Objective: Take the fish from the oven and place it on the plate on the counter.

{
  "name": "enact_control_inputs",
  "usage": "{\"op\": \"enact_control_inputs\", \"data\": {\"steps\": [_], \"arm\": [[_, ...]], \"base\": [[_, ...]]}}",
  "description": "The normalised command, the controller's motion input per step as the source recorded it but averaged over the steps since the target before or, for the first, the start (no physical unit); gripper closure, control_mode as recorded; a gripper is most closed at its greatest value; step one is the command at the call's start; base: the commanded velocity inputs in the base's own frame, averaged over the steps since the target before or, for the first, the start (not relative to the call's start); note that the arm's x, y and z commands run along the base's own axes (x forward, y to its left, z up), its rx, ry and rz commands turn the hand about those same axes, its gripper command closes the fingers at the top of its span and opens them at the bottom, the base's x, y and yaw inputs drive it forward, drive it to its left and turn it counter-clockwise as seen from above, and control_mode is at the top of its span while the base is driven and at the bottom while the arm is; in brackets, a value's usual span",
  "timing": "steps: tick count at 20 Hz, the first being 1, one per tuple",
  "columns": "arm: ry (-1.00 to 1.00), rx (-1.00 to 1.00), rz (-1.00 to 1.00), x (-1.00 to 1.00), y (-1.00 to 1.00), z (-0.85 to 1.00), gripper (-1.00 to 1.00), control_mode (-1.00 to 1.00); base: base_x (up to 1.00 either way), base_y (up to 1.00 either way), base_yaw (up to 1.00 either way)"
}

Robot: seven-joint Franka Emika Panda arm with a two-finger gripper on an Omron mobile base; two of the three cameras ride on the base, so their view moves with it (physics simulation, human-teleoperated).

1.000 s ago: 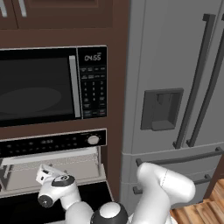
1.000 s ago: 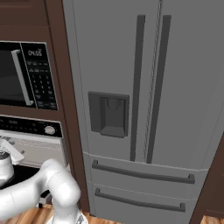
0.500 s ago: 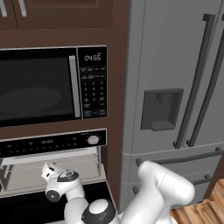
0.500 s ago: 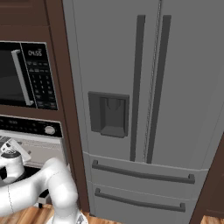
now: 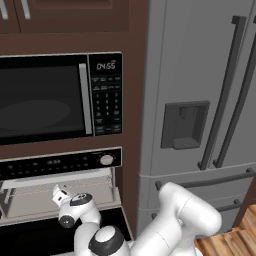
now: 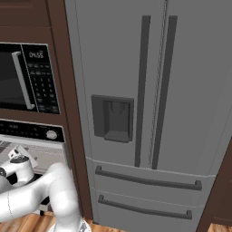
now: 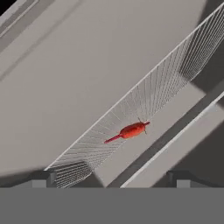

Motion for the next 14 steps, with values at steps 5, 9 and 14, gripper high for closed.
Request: {"op": "enact_control_inputs", "data": {"steps": [5, 9, 14], "arm": [[-0.02, 0.0, 0.0, 0.54, 0.09, -0.28, -1.0, -1.0], [0.0, 0.0, 0.01, 0.5, 0.07, -0.41, -1.0, -1.0], [0.0, 0.0, 0.03, 0.44, 0.14, -0.53, -1.0, -1.0]], "base": [[0.0, 0.0, 0.0], [0.0, 0.0, 0.0], [0.0, 0.0, 0.0]]}}
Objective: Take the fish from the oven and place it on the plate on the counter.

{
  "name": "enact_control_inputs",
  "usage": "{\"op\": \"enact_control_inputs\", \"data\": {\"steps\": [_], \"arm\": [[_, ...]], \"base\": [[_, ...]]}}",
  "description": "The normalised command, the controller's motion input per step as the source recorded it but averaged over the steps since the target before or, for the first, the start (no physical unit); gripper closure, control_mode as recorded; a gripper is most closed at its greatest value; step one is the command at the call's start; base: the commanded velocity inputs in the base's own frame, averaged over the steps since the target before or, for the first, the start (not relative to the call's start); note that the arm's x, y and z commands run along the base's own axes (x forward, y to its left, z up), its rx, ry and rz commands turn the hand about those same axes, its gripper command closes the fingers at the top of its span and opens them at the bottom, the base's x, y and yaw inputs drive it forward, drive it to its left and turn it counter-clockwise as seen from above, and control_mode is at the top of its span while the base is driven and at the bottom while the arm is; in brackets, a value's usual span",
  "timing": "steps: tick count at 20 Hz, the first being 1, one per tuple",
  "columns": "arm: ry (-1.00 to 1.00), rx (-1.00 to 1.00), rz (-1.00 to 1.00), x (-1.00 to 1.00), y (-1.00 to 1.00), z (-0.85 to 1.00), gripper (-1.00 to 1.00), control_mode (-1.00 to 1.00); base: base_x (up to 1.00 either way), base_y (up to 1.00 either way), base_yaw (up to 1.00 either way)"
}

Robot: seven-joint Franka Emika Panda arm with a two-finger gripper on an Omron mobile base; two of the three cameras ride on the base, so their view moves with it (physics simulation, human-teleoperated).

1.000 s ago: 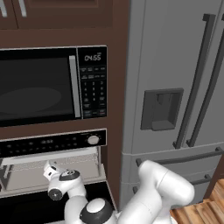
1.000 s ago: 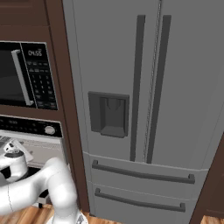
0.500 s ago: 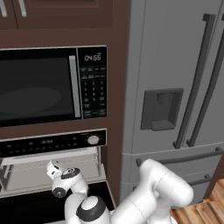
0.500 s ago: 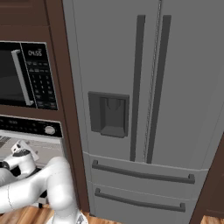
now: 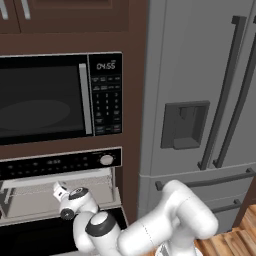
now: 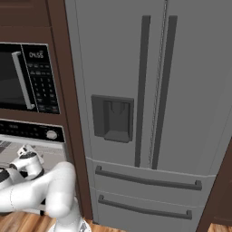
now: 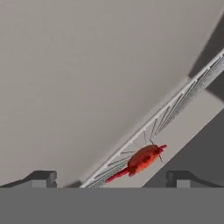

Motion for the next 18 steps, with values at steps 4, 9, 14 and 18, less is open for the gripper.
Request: {"op": "enact_control_inputs", "data": {"steps": [4, 9, 14, 18], "arm": [[0.0, 0.01, 0.06, 0.43, 0.21, -0.52, -1.0, -1.0], [0.0, 0.03, 0.08, 0.27, 0.14, -0.7, -1.0, -1.0], [-0.09, 0.03, 0.02, 0.23, 0.15, -0.66, -1.0, -1.0], [-0.35, 0.03, 0.0, -0.05, 0.08, -0.24, -1.0, -1.0]], "base": [[0.0, 0.0, 0.0], [0.0, 0.0, 0.0], [0.0, 0.0, 0.0], [0.0, 0.0, 0.0]]}}
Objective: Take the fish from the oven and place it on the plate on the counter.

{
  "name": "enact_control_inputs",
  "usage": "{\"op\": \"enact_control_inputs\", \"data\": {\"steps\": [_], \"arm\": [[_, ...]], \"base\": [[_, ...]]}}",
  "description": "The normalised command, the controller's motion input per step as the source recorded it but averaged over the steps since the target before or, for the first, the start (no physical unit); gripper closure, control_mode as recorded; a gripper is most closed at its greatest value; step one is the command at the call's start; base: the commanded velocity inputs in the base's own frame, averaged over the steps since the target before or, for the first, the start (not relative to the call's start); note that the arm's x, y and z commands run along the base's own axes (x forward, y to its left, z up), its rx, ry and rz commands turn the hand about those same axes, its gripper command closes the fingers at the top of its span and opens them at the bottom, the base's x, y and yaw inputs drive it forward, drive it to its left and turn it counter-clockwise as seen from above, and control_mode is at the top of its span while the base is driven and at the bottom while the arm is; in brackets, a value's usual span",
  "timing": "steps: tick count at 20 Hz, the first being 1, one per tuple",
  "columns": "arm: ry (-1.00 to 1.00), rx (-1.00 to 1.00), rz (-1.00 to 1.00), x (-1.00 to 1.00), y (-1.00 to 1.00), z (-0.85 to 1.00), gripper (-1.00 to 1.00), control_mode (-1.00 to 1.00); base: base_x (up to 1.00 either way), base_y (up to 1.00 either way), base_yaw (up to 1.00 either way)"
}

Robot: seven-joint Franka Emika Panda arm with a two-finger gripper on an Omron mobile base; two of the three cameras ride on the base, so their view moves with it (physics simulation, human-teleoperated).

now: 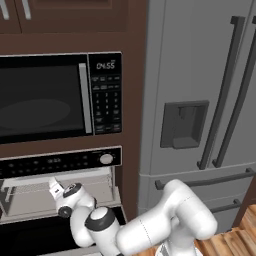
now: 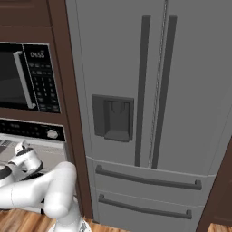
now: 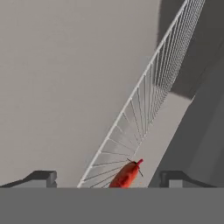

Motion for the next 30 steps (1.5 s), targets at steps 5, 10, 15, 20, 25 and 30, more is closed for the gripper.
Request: {"op": "enact_control_inputs", "data": {"steps": [5, 10, 15, 20, 25, 30], "arm": [[-0.47, 0.0, -0.02, 0.06, 0.1, -0.17, -1.0, -1.0], [-0.05, -0.19, -0.11, 0.0, 0.0, -0.17, -1.0, -1.0], [0.0, -0.09, -0.04, -0.05, -0.01, -0.19, -1.0, -1.0], [0.0, -0.24, 0.0, -0.38, -0.29, -0.8, -1.0, -1.0], [-0.07, -0.07, 0.02, 0.15, -0.03, -0.47, -1.0, -1.0], [-0.08, -0.38, 0.0, 0.0, 0.01, -0.47, -1.0, -1.0]], "base": [[0.0, 0.0, 0.0], [0.0, 0.0, 0.0], [0.0, 0.0, 0.0], [0.0, 0.0, 0.0], [0.0, 0.0, 0.0], [0.0, 0.0, 0.0]]}}
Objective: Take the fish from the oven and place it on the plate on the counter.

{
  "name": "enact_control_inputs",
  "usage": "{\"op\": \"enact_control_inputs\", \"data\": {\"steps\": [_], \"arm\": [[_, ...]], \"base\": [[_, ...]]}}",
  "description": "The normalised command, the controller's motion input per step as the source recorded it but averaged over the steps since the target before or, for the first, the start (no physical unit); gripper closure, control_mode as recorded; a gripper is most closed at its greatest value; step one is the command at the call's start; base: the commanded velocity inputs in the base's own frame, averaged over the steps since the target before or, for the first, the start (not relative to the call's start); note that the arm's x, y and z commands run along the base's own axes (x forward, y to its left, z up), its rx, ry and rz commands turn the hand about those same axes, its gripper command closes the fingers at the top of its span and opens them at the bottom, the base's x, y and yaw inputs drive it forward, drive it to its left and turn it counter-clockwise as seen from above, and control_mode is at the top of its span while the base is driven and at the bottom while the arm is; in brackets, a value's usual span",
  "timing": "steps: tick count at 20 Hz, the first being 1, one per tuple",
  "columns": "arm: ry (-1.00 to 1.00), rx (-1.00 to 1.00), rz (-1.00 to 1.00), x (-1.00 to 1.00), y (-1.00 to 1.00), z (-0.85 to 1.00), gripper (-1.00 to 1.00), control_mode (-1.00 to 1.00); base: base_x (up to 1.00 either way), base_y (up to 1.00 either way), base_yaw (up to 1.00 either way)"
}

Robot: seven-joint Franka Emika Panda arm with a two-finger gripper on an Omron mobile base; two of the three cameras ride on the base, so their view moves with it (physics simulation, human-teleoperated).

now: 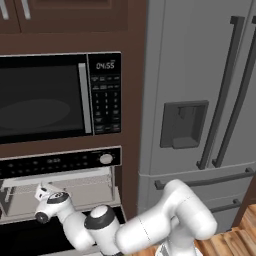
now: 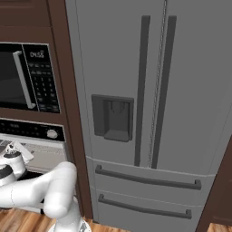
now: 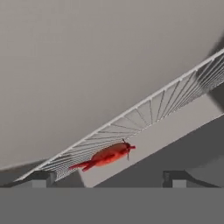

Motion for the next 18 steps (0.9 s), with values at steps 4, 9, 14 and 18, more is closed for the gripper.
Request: {"op": "enact_control_inputs", "data": {"steps": [4, 9, 14, 18], "arm": [[0.05, -0.36, 0.01, 0.0, -0.01, -0.29, -1.0, -1.0], [0.16, -0.17, 0.09, -0.37, -0.22, -0.47, -1.0, -1.0], [-0.08, 0.02, 0.09, -0.16, -0.46, -0.37, -1.0, -1.0], [-0.14, 0.34, 0.12, 0.22, -0.11, -0.81, -1.0, -1.0]], "base": [[0.0, 0.0, 0.0], [0.0, 0.0, 0.0], [0.0, 0.0, 0.0], [0.0, 0.0, 0.0]]}}
